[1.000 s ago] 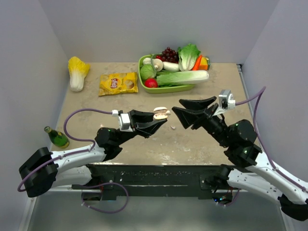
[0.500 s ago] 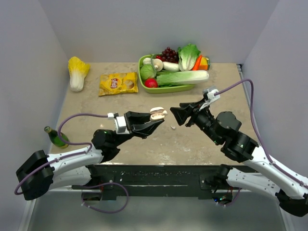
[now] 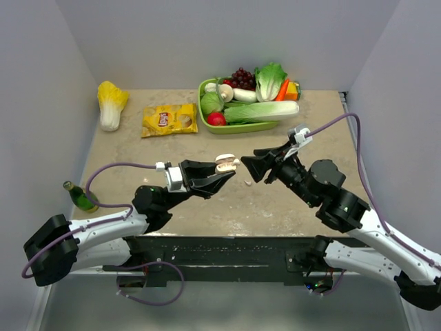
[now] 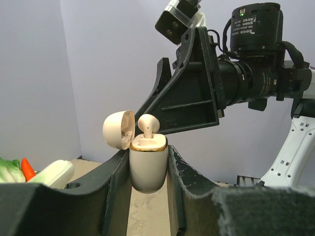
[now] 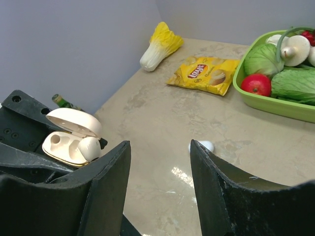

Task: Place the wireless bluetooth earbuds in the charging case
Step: Adjust the earbud with the charging case.

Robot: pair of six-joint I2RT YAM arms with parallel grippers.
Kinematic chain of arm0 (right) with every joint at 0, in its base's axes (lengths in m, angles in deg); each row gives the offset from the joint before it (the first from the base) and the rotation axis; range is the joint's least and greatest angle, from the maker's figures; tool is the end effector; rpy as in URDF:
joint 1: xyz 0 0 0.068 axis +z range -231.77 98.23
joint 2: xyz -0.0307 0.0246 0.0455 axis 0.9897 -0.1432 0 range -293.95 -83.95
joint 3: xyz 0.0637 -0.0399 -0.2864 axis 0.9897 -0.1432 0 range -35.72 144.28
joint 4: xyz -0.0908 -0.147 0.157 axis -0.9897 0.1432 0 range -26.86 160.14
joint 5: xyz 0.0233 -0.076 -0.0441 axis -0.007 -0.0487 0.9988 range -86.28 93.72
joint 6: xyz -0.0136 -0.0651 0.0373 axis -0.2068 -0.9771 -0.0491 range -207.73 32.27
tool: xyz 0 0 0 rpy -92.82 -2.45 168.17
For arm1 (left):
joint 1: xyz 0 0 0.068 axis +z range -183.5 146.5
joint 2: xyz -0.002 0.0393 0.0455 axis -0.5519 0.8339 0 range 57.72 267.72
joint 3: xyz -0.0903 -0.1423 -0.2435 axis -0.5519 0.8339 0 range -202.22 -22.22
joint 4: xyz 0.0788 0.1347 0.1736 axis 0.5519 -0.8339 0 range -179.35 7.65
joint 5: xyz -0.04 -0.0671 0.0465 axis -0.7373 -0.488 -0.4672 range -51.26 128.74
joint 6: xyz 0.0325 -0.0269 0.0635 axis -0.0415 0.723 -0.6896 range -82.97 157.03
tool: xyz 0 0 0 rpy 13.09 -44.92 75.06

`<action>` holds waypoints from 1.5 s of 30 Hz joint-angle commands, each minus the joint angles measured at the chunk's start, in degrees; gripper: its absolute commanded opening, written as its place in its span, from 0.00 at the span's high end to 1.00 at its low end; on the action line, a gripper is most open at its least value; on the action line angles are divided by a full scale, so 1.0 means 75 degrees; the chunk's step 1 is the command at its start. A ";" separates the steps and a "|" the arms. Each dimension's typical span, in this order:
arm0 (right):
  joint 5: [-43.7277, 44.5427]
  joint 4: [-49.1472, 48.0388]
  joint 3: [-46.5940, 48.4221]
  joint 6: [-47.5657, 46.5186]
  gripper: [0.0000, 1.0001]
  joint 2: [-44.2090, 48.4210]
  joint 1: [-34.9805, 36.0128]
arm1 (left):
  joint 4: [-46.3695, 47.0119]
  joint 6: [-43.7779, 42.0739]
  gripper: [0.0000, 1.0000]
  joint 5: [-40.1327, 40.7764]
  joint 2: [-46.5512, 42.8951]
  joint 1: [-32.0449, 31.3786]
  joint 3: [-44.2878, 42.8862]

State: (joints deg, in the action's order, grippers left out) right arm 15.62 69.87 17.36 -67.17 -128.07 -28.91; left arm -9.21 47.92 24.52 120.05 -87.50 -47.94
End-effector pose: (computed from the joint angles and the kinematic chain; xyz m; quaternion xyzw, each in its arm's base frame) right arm 0.1031 0.1140 0.4121 -0.1199 0.6830 0.3709 0.6177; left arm 0.1073 -0.1746 0.3700 0.2669 0.3746 -0.5225 0.7180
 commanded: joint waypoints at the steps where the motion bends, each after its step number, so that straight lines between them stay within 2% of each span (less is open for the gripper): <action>1: -0.0356 -0.0415 0.0177 0.0072 0.45 0.0035 0.0007 | 0.4556 -0.0187 1.00 0.0103 0.0057 0.0040 -0.0017; 13: -0.0825 -0.0650 0.0048 0.0177 0.46 0.0035 0.0147 | 0.4662 -0.0222 1.00 0.0220 0.0280 0.0040 -0.0052; 45: -0.0849 -0.0568 -0.0093 0.0248 0.45 0.0234 0.0370 | 0.4732 -0.0269 1.00 0.0290 0.0760 0.0051 -0.0345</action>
State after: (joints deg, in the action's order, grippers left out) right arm 10.04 68.16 17.18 -65.86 -126.65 -26.48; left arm -8.03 47.27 26.49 125.64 -87.19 -48.26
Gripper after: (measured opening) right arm 0.545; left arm 0.348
